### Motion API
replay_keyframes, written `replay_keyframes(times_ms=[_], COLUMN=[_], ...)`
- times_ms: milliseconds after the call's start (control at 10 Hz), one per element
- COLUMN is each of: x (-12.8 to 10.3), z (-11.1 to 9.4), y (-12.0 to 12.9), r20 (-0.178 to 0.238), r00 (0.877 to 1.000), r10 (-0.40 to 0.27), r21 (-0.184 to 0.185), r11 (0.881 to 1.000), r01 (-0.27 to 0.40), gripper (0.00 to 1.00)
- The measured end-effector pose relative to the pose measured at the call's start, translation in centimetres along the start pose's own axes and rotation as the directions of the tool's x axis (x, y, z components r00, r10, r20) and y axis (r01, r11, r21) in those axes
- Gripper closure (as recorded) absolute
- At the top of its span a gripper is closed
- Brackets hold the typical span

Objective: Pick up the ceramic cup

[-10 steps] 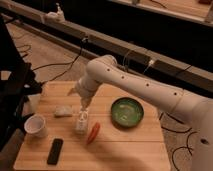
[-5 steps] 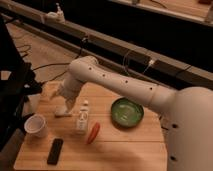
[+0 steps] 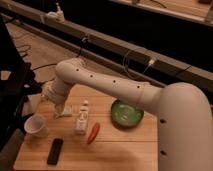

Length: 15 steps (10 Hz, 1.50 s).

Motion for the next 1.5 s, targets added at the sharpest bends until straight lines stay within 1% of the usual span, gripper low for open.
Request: replay_keyframes(times_ms=[200, 300, 400, 600, 700, 800, 1000, 1100, 1300, 1400, 1500], x=[-0.1, -0.3, -0.7, -1.7, -1.7, -1.9, -1.7, -1.3, -0.8, -0.5, -0.3], z=[0.2, 1.0, 1.8, 4.1, 5.1, 6.5, 8.7, 10.0, 11.6, 12.2, 12.8], y=[-0.1, 0.0, -0.1, -0.3, 0.1, 0.4, 1.3, 2.2, 2.9, 3.0, 3.1], r20=[0.002, 0.016, 0.034, 0.087, 0.103, 0.126, 0.162, 0.186, 0.223, 0.236, 0.246], r00=[1.000, 1.000, 0.999, 0.996, 0.995, 0.992, 0.987, 0.981, 0.971, 0.966, 0.963], r10=[-0.003, -0.007, -0.015, -0.021, -0.015, -0.009, 0.016, 0.045, 0.091, 0.107, 0.111], r21=[-0.002, -0.001, 0.000, 0.001, -0.005, -0.019, -0.043, -0.052, -0.044, -0.035, -0.025], r11=[1.000, 1.000, 1.000, 1.000, 1.000, 1.000, 0.999, 0.998, 0.996, 0.994, 0.994], r01=[0.003, 0.007, 0.015, 0.021, 0.015, 0.012, -0.009, -0.036, -0.083, -0.102, -0.108], gripper=[0.35, 0.35, 0.35, 0.35, 0.35, 0.35, 0.35, 0.35, 0.36, 0.42, 0.52])
